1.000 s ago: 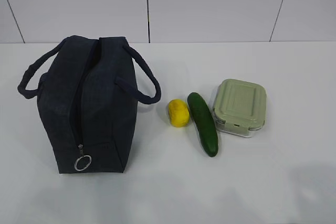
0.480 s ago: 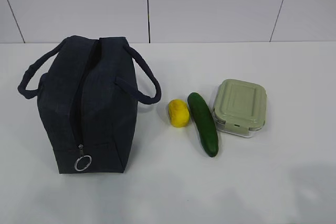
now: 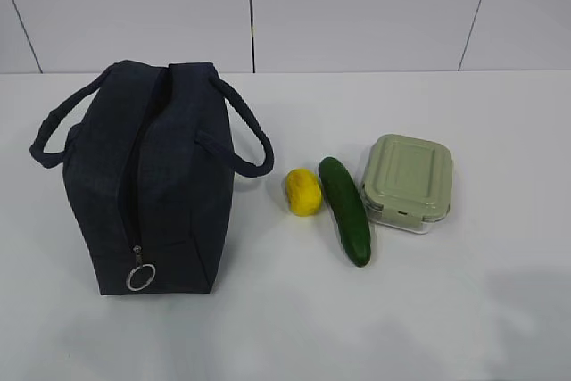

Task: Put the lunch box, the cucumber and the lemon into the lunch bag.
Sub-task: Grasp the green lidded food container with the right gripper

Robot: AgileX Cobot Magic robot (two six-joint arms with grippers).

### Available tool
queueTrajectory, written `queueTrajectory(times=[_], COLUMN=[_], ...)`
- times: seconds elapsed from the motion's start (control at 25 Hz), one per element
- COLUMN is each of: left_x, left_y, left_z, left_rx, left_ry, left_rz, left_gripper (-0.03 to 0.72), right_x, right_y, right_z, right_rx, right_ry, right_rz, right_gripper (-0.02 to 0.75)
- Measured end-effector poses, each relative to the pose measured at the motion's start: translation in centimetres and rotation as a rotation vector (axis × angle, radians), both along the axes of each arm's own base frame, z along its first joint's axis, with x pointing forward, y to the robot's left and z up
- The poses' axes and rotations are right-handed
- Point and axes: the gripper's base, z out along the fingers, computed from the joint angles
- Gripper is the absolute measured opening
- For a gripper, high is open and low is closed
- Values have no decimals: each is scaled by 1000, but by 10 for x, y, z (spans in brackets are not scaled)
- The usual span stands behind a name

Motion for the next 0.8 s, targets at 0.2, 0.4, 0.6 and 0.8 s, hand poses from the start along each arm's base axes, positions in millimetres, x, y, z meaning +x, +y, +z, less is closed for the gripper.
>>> queueTrajectory(times=[0.2, 0.4, 0.6, 0.8], left_x=[0, 0, 0, 0], left_y=[0, 0, 0, 0], left_z=[0, 0, 0, 0], left_rx=[0, -3, -3, -3], left_ry=[0, 0, 0, 0], left_rz=[0, -2, -2, -2], left_gripper=[235, 235, 235, 235], right_x=[13, 48, 90, 135], right_y=[1, 1, 4, 5], right_z=[16, 31, 33, 27], right_rx=[45, 115, 160, 190], right_ry=[59, 161, 293, 401], right_rz=[-26, -81, -92, -112], right_gripper=[524, 524, 524, 524])
